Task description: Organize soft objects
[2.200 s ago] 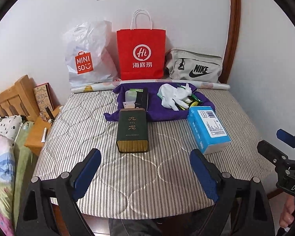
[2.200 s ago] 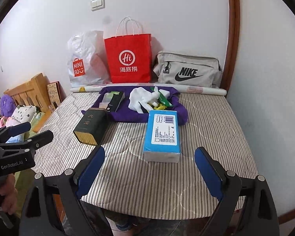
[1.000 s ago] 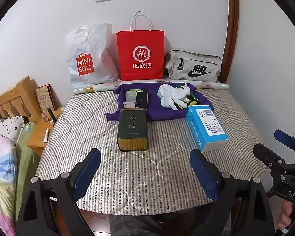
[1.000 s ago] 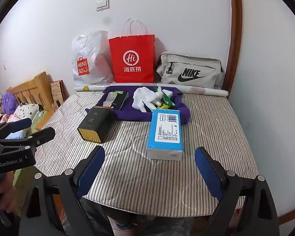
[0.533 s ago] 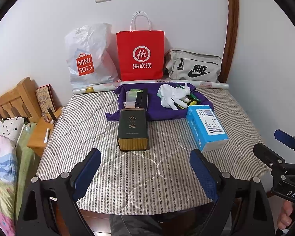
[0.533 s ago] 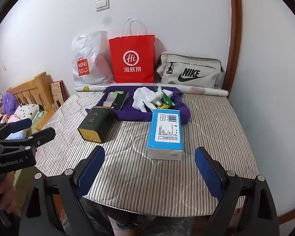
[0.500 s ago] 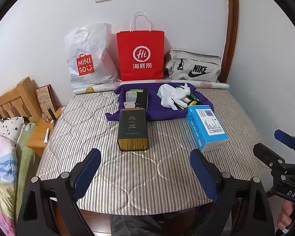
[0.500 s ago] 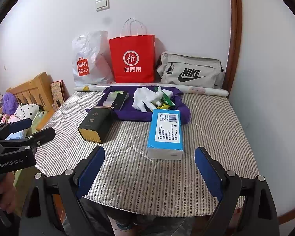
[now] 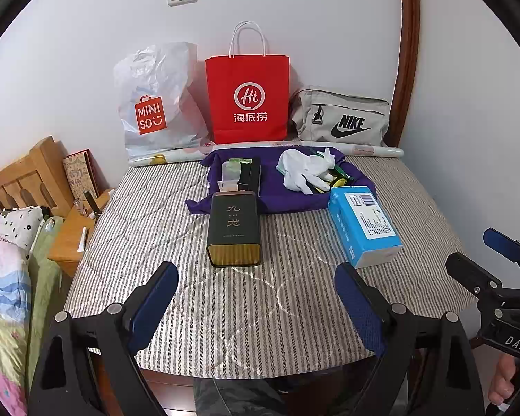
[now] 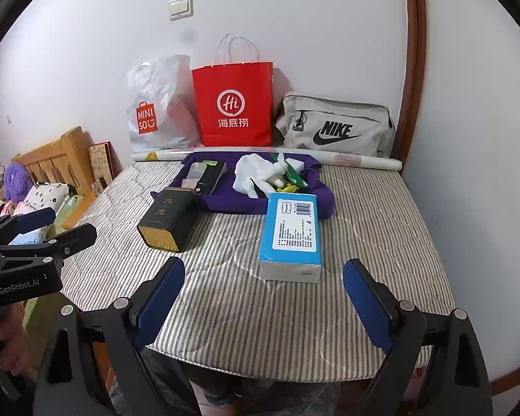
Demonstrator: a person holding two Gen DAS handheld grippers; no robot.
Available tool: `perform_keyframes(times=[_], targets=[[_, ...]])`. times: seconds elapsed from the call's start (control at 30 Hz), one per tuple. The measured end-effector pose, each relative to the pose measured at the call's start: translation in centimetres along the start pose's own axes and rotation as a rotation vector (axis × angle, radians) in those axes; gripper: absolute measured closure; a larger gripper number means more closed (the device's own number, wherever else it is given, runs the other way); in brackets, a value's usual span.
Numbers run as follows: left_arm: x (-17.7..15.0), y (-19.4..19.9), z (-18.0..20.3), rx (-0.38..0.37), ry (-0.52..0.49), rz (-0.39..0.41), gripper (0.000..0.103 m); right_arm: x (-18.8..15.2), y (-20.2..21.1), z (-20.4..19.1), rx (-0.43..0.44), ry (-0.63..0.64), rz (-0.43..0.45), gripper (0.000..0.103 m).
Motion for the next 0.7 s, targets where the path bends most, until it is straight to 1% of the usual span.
perform_keyframes(times=[0.7], targets=[[-0.05,0.05,-0.17,0.002,0.003,-0.004,0.011,-0.17,0.10,0.23,-0.007,-0.003,-0.004,0.011]])
Point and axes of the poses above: each gripper's, at about its wrist camera, not at the fingertips, and y roughly against the way its jaws point, z to its right, x to its top, the point moved 5 cm from there along -y, roughly the way its jaws point, and after that the axes turned 8 degrees about x, right-handed, at the moved point
